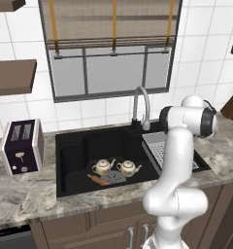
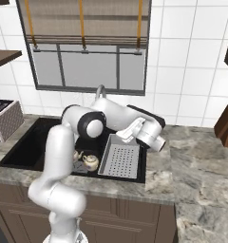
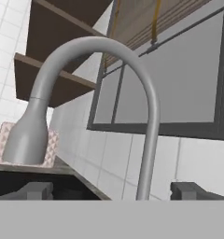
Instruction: Pick the teapot and teapot and place them in the sink. Then turn on the water.
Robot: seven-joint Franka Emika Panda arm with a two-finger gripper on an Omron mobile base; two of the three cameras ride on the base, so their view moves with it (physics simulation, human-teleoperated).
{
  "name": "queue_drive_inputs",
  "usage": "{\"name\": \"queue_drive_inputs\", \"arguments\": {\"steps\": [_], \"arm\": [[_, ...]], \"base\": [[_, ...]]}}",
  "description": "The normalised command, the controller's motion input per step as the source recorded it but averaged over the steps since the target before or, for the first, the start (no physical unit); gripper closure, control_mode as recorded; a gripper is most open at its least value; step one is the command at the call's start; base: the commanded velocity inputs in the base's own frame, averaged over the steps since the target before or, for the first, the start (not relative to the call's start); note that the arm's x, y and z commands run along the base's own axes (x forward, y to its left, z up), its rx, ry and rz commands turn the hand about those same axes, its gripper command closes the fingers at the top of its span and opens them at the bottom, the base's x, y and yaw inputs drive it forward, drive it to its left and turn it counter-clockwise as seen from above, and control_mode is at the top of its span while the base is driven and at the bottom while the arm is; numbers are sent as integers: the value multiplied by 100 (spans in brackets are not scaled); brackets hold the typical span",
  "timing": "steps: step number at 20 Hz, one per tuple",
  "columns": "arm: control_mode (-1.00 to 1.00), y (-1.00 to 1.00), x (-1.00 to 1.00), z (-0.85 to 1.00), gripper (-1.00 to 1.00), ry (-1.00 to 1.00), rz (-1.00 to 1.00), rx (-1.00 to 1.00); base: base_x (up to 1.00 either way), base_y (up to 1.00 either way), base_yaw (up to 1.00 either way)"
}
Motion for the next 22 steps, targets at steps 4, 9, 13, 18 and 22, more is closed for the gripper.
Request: {"name": "queue_drive_inputs", "arguments": {"steps": [4,9,13,18,22], "arm": [[-100,33,1,1,-100,9,-3,0],[-100,49,4,12,-100,14,-10,-1],[-100,16,26,18,-100,21,-15,0],[-100,2,45,2,-100,15,-11,0],[-100,-9,56,-15,-100,5,-3,0]], "base": [[0,0,0],[0,0,0],[0,0,0],[0,0,0],[0,0,0]]}}
